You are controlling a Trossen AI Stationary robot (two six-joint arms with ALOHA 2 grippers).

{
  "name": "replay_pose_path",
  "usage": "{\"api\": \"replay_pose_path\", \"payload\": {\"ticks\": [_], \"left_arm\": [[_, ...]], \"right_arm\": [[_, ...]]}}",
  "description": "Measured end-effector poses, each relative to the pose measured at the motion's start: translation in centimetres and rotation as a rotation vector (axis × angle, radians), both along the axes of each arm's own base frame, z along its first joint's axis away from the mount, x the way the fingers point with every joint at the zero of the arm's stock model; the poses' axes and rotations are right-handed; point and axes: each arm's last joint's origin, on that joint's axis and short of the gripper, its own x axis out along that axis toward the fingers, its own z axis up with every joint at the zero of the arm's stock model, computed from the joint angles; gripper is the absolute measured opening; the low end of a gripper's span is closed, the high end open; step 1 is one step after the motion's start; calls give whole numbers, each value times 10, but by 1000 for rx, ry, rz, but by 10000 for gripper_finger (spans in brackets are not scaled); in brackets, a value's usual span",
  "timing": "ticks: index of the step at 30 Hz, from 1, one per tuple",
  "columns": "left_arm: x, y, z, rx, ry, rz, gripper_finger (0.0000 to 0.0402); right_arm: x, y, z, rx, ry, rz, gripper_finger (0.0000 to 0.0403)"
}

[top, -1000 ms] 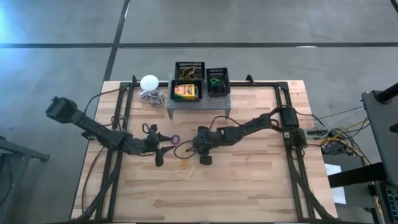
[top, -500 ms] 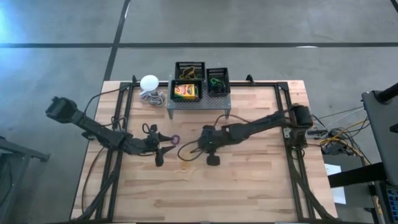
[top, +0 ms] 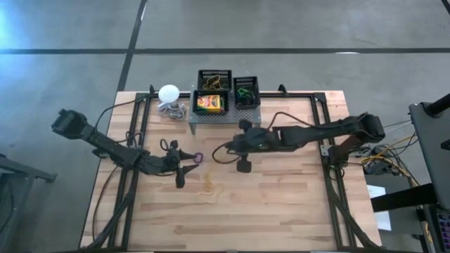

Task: Pick & Place Office Desk Supplies
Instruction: Put the yellow rubber band into the top left black bin on the shelf

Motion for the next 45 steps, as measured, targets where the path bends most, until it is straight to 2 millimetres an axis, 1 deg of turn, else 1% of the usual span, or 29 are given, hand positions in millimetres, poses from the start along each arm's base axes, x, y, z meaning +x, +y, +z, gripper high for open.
{"api": "replay_pose_path", "payload": {"ticks": [4, 7, 10, 11, 14, 20, 23, 26, 30, 35, 37, 39, 45], "left_arm": [[1, 0, 1, 9, -4, -4, 181], [1, 0, 2, 7, -10, -3, 181], [1, 0, 2, 8, -8, -3, 181], [1, 0, 2, 8, -8, -3, 181], [1, 0, 2, 8, -8, -3, 181], [1, 0, 2, 8, -8, -3, 181], [1, 0, 2, 6, -9, -3, 181], [1, 0, 2, 4, -9, -2, 181], [1, 0, 2, 6, -7, 3, 181], [1, 0, 2, 7, -8, 6, 181], [1, 0, 2, 7, -8, 6, 181], [1, 0, 2, 7, -8, 6, 181], [1, 0, 2, 4, -8, 8, 181]], "right_arm": [[0, -6, 28, -35, -102, -20, 8], [5, -18, 44, -51, -144, -49, 8], [10, -34, 65, -73, -196, -88, 8], [12, -40, 73, -85, -222, -101, 8], [19, -62, 89, -115, -260, -146, 8], [37, -116, 102, -179, -252, -242, 8], [47, -148, 96, -193, -200, -283, 8], [56, -181, 82, -188, -128, -333, 8], [67, -223, 71, -199, -97, -402, 8], [79, -270, 44, -167, -23, -482, 8], [80, -282, 37, -147, 13, -498, 8], [81, -288, 32, -125, 59, -492, 8], [80, -287, 17, -94, 224, -457, 8]]}}
